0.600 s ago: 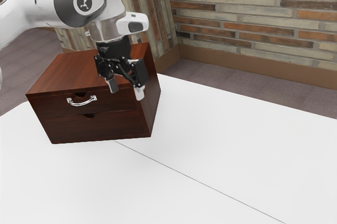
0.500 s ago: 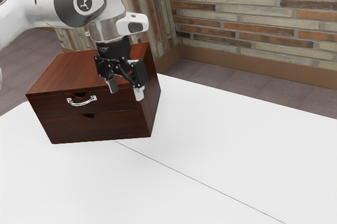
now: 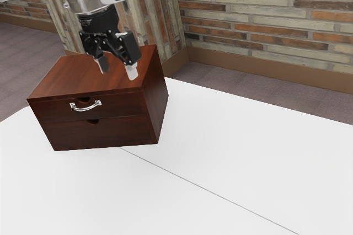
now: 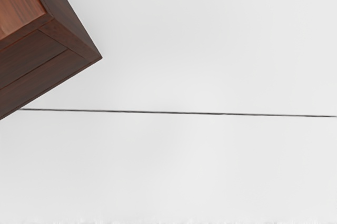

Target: Pull the drawer handle with one arm to open the drawer

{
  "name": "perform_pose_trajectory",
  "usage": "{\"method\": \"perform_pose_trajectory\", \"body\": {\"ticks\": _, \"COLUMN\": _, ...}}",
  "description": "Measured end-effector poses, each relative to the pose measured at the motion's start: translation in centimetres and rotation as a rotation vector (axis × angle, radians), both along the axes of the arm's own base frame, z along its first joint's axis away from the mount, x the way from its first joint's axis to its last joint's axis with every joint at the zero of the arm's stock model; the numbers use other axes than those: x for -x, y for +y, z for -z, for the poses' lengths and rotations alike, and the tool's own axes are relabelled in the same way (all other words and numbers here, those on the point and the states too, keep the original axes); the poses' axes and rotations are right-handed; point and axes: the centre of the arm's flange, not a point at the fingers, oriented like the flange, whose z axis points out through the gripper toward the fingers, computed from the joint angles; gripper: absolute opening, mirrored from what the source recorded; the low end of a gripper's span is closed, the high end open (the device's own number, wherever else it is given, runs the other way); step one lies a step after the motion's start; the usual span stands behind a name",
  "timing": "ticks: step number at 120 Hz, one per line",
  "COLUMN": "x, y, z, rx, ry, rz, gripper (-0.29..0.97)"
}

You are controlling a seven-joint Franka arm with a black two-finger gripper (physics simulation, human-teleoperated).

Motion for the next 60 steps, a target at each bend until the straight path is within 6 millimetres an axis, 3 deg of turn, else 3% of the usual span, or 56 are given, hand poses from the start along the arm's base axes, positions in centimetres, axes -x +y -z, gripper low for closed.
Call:
{"method": "perform_pose_trajectory", "body": {"ticks": 12, "x": -1.2, "y": 0.1, "z": 3.0, "rx": 0.002, "ry": 0.057, "rz": -0.006, "gripper": 0.68}}
{"method": "perform_pose_trajectory", "body": {"ticks": 34, "x": -1.2, "y": 0.6, "z": 4.8, "rx": -0.018, "ry": 0.09, "rz": -0.02, "gripper": 0.68}}
{"method": "perform_pose_trajectory", "body": {"ticks": 51, "x": 2.9, "y": 0.8, "z": 6.3, "rx": -0.013, "ry": 0.101, "rz": -0.013, "gripper": 0.68}}
{"method": "perform_pose_trajectory", "body": {"ticks": 60, "x": 4.1, "y": 1.2, "z": 7.4, "rx": -0.011, "ry": 0.093, "rz": 0.003, "gripper": 0.68}}
